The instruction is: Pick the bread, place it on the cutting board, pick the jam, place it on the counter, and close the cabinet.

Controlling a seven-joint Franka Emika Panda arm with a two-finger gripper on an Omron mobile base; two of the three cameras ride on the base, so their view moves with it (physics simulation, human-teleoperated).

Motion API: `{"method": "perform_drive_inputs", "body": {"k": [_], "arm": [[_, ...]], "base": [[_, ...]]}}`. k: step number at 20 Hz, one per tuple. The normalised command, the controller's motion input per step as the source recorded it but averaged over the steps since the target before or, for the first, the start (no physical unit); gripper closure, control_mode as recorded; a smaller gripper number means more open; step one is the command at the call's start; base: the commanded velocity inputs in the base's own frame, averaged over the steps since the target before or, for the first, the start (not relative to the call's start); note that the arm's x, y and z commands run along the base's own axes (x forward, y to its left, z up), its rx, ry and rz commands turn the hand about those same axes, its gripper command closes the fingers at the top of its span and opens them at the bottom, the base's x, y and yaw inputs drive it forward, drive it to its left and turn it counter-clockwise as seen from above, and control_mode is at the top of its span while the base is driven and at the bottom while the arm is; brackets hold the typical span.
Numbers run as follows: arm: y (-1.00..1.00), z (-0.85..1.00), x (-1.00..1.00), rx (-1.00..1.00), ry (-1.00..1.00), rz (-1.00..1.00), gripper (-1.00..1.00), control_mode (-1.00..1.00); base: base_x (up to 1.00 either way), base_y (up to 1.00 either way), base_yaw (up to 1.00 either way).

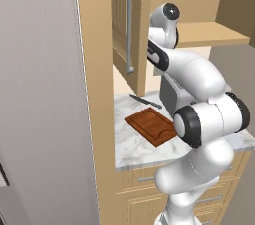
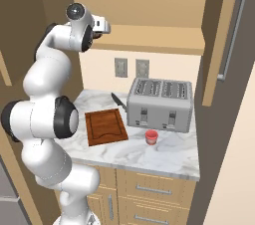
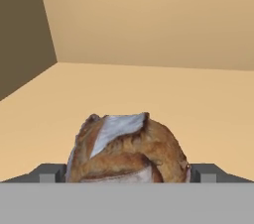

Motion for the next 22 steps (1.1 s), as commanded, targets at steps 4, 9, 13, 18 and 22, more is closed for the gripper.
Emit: {"method": "perform_drive_inputs", "body": {"k": [4,9,13,18,22], "arm": [[0.0,0.03,-0.08,0.0,0.0,0.0,1.0,-1.0],[0.0,0.11,-0.17,0.0,0.0,0.0,1.0,-1.0],[0.0,0.09,-0.19,0.0,0.0,0.0,1.0,-1.0],[-0.06,0.09,-0.26,0.0,0.0,0.0,1.0,-1.0],[-0.14,0.0,-0.35,0.0,-0.01,0.0,1.0,-1.0]], "base": [[0.0,0.0,0.0],[0.0,0.0,0.0],[0.0,0.0,0.0],[0.0,0.0,0.0],[0.0,0.0,0.0]]}}
